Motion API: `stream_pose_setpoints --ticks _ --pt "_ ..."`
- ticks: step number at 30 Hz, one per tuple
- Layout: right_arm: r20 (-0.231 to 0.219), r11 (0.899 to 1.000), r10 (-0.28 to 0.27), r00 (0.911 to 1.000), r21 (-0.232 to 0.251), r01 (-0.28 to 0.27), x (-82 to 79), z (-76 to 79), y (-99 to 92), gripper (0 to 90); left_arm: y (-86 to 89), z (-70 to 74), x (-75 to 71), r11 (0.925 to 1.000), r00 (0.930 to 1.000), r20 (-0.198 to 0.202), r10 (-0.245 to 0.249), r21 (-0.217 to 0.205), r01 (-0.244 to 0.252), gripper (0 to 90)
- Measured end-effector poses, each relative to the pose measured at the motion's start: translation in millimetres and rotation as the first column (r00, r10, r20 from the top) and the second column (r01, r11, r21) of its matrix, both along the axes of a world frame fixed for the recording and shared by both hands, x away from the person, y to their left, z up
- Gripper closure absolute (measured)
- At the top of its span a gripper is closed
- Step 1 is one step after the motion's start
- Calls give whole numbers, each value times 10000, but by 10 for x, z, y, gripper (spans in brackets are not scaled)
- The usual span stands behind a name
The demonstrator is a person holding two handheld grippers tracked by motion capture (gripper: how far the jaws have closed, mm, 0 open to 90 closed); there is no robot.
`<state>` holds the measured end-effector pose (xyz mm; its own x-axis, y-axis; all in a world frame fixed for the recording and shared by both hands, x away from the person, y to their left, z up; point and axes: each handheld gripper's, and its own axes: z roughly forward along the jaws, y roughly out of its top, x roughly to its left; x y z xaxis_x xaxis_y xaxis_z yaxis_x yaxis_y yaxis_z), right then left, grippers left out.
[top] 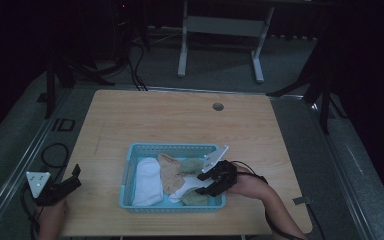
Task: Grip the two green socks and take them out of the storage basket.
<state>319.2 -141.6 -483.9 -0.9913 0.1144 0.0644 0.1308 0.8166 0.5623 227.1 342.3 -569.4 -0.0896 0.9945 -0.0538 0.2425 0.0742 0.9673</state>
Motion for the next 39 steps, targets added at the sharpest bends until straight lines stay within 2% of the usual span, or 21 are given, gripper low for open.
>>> stream_pose_setpoints --ticks 1,4,7,9,13,17,19,21,28,30,35,39 --pt "-131 9999 69 9999 -126 -70 -3 -25 16 486 1 0 3 10000 10000 -18 -11 -15 11 7" --pt "5 9982 228 9997 -553 -228 -17 -83 59 496 -1 1 5 10000 10000 -52 -30 8 30 7" --pt "-39 9980 277 9996 -569 -279 -18 -76 77 508 -3 0 5 10000 10000 -24 -5 38 5 7" --pt "103 9972 389 9992 -637 -382 -18 -74 99 518 -2 1 5 10000 10000 -38 -20 29 20 7" --pt "86 9919 612 9981 -1118 -599 -19 -127 177 544 -3 1 6 10000 10000 -34 -23 42 23 7" --pt "-10 9872 820 9966 -1370 -813 -32 -169 218 602 -2 1 7 10000 10000 -39 -34 35 34 7" --pt "-19 9798 917 9958 -1782 -906 -49 -203 257 745 -3 1 6 10000 10000 -52 -32 51 33 7" --pt "-77 9781 941 9955 -1860 -938 -42 -198 268 791 -3 1 7 10000 10000 -55 -25 56 25 7" --pt "17 9831 1184 9930 -1410 -1170 -86 -53 246 809 -6 1 6 10000 10000 -60 -12 81 13 7" --pt "55 9863 1130 9936 -1219 -1115 -97 33 229 809 -8 1 7 10000 10000 -70 -18 89 19 7" --pt "276 9910 956 9950 -965 -925 -89 134 185 809 -12 1 7 9999 10000 -62 -12 106 13 7" --pt "531 9966 663 9964 -521 -635 -89 265 114 809 -10 2 7 9999 10000 -72 -3 102 3 7"
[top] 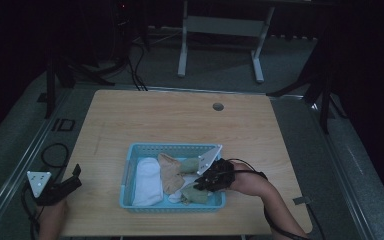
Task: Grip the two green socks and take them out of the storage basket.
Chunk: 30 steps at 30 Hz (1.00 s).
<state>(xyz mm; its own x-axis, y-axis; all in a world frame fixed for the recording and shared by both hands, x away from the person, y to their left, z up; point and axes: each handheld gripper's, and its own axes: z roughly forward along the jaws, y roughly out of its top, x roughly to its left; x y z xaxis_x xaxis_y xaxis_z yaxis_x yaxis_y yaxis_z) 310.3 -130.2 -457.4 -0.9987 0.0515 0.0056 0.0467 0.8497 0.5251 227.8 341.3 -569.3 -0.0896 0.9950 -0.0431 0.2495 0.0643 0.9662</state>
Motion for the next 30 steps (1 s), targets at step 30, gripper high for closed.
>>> stream_pose_setpoints --ticks 30 --pt "1330 9306 -2606 9562 2981 2122 65 708 -780 809 -1 0 -1 10000 10000 5 24 -1 -24 7"
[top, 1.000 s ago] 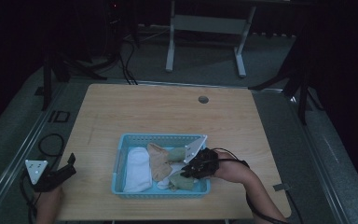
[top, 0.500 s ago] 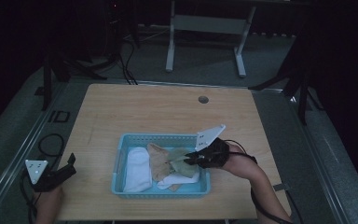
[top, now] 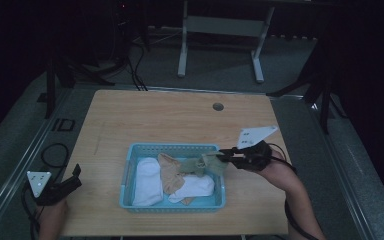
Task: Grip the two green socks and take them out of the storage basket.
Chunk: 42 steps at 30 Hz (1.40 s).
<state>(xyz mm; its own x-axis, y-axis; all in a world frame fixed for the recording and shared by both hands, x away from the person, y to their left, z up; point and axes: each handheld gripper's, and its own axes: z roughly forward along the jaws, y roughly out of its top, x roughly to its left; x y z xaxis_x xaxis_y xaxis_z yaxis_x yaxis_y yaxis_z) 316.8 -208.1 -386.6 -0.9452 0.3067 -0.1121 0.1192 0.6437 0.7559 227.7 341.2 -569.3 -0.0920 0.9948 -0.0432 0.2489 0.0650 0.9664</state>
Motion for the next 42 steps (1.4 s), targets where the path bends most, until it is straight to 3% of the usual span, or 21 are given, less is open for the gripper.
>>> stream_pose_setpoints --ticks 9,13,20,24,25,26,33,34,36,37,38,41,42 --pt "-28 9930 -1150 9934 262 1150 -17 -42 -478 809 -7 0 1 10000 10000 26 28 26 -28 7" --pt "-322 9849 -1694 9850 313 1704 -27 -181 -720 809 -8 -1 0 10000 10000 29 53 46 -53 7" --pt "-690 9712 -2334 9699 328 2360 -33 -406 -956 808 -10 0 -2 9999 10000 25 75 73 -75 7" --pt "-1197 9586 -2762 9536 375 2824 -56 -650 -1116 808 -10 0 1 10000 10000 11 78 56 -78 7" --pt "-1197 9586 -2762 9536 375 2824 -56 -650 -1116 808 -10 0 1 10000 10000 11 78 56 -78 8" --pt "-1319 9521 -2977 9455 307 3041 -72 -746 -1158 808 -10 0 1 10000 10000 13 65 54 -66 7" --pt "-2095 9415 -3287 9209 46 3371 -125 -1080 -1269 808 -11 1 2 9999 9999 -14 100 101 -100 7" --pt "-2095 9415 -3287 9209 46 3371 -125 -1080 -1269 808 -11 1 2 9999 9999 -14 100 101 -100 7" --pt "-2344 9363 -3432 9095 -81 3512 -143 -1219 -1305 807 -8 0 1 9999 10000 14 96 69 -96 7" --pt "-2344 9363 -3432 9095 -81 3512 -143 -1219 -1305 807 -8 0 1 9999 10000 14 96 69 -96 7" --pt "-2476 9303 -3584 9001 -143 3665 -154 -1306 -1331 807 -7 0 2 9999 10000 -9 85 83 -85 7" --pt "-2572 9252 -3706 8925 -182 3790 -162 -1359 -1356 807 -7 0 2 9999 10000 0 81 74 -81 7" --pt "-2696 9181 -3854 8825 -163 3960 -173 -1405 -1382 805 -8 0 2 9999 10000 7 89 70 -89 7"
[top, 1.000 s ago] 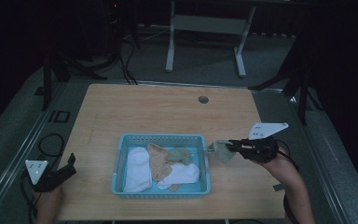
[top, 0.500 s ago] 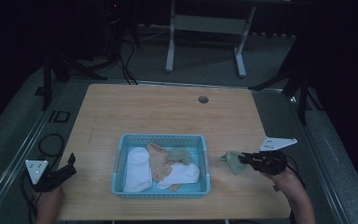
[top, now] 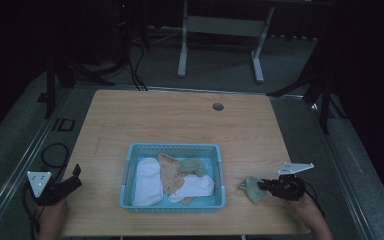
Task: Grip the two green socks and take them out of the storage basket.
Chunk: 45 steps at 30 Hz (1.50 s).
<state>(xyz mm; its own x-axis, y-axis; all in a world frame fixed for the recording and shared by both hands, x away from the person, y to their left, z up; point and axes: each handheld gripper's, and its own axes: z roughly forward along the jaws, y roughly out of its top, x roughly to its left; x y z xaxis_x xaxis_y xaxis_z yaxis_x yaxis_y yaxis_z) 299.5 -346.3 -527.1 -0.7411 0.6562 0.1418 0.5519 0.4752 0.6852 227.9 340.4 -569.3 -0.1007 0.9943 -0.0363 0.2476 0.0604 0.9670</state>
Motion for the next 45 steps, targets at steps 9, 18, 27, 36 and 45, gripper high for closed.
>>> stream_pose_setpoints --ticks 9,18,27,36,45 --pt "-194 9982 -549 9983 -242 544 -28 -108 -46 792 -3 0 -1 10000 10000 6 12 35 -12 7" --pt "623 9979 -482 9969 -405 508 -10 195 -33 658 -2 0 -2 10000 10000 15 15 20 -15 7" --pt "1385 9984 450 9893 -389 -400 118 615 284 638 5 0 -1 10000 10000 -3 -33 -21 33 7" --pt "1719 9895 1381 9754 -666 -1284 256 840 673 649 7 0 -2 10000 10000 -2 -44 -30 44 7" --pt "1645 9727 2290 9594 -771 -2189 344 915 1006 645 7 0 0 10000 10000 -18 -57 -33 57 7"
